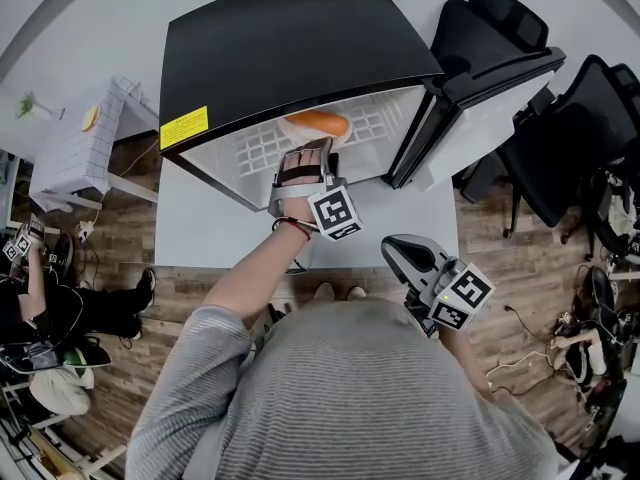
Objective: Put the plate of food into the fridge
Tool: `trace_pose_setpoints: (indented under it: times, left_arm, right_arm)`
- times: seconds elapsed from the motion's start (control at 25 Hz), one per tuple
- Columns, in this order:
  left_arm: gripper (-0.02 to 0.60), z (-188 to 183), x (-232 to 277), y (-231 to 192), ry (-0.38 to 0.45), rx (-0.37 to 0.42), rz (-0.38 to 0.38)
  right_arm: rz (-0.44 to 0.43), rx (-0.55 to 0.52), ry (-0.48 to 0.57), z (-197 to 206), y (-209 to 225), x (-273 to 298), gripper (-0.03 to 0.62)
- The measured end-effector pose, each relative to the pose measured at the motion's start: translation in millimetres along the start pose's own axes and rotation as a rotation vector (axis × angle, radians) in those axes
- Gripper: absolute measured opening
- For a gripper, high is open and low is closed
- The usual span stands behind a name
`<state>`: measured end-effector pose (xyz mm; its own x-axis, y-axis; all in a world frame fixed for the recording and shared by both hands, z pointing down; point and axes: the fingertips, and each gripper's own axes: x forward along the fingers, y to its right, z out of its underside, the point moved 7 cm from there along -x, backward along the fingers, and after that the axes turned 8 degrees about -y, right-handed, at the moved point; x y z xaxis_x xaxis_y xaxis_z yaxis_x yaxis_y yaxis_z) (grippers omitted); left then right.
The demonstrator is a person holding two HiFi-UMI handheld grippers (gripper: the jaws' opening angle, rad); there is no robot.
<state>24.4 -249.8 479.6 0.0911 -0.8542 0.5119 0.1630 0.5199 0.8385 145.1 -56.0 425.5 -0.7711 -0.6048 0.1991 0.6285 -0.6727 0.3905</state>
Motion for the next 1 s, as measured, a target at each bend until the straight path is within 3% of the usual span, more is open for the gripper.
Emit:
trace_pose_setpoints:
  times: [0.24,0.28,0.32,0.68,1.0]
  left_arm:
    - [0.162,0.9,-8.5,-1.3,0.003,-0.020,-0.017]
    - [0.118,0.9,-10.2,-1.3,0.009,-0.029,-0.014]
    - [0.029,0.7,-11.7,-1.2,0.019,-0.045,-0.005]
    - [0.011,6.6,-15.9,-0.7,0.035,-0.272,0.133]
    - [0.011,17.5,-22.8,-3.4,0.081,-0.554,0.258]
  right_arm:
    - [-0.007,-0.005,0.000,0.6,-4.6,-1.1,0.014]
    - [-0.007,-0.006,0.000,0.6,-5.6,-1.3,0.015]
    - [-0.007,-0.007,0.000,0.7,-6.4,-1.5,0.014]
    - [-0.006,-0.014,-0.005,1.1,-10.4,-2.8,0.015]
    - [-0.013,-0.020,-0.007,1.6,-14.2,-1.7,0.015]
